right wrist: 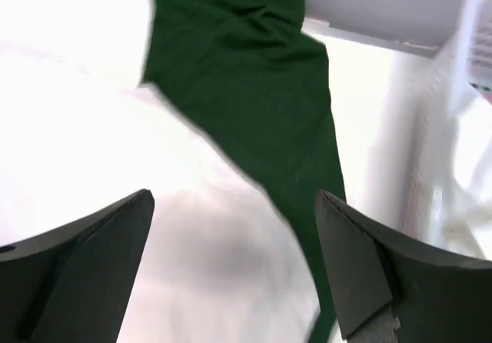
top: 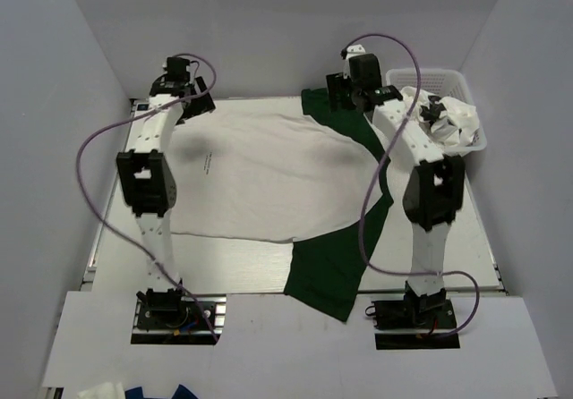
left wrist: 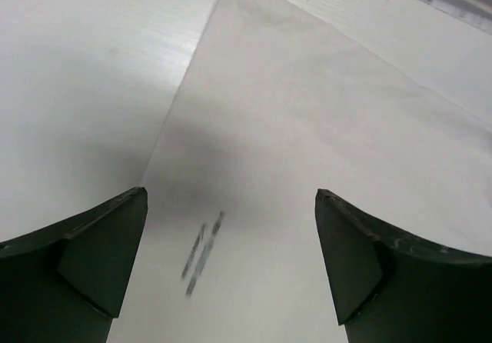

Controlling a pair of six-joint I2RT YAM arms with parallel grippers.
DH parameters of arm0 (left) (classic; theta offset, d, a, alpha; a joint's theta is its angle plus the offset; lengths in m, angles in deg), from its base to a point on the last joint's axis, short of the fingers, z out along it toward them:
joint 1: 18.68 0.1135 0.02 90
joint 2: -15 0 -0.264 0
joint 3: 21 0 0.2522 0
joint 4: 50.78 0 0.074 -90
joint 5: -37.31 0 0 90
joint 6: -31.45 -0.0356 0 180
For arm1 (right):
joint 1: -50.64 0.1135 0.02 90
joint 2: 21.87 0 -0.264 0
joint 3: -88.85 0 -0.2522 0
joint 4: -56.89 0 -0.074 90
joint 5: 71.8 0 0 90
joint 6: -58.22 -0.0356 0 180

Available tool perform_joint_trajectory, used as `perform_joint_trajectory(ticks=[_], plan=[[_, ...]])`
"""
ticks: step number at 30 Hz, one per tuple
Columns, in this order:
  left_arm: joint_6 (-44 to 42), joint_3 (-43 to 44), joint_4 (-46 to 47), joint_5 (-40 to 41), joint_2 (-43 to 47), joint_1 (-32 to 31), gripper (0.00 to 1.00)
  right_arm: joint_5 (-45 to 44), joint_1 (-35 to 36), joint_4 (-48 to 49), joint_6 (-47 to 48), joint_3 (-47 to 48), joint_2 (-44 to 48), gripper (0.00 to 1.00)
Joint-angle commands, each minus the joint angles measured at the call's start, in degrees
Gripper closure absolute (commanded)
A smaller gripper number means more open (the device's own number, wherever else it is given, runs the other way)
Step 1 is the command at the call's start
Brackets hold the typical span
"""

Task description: Fold and stack the t-shirts

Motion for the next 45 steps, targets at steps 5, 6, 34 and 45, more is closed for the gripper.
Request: perform_joint_trajectory(ticks=[5, 6, 34, 45], plan=[[11.4, -29.1, -12.2, 3.8, 29.9, 4.6, 0.0, 0.3, 9.0, 0.8, 0.7, -35.5, 29.2, 0.1], [12.1, -34.8, -13.1, 2.6, 31.4, 5.5, 0.0, -0.2, 10.5, 0.0, -0.8, -37.0, 32.5, 0.1], [24.7, -76.8, 0.1, 3.0, 46.8, 11.8, 0.35, -10.9, 48.2, -16.1, -15.4, -57.8, 52.1, 0.1], [24.2, -73.4, 1.3, 1.8, 44.3, 11.8, 1.0, 7.7, 57.2, -17.3, -13.4, -65.5, 51.3, 0.1]])
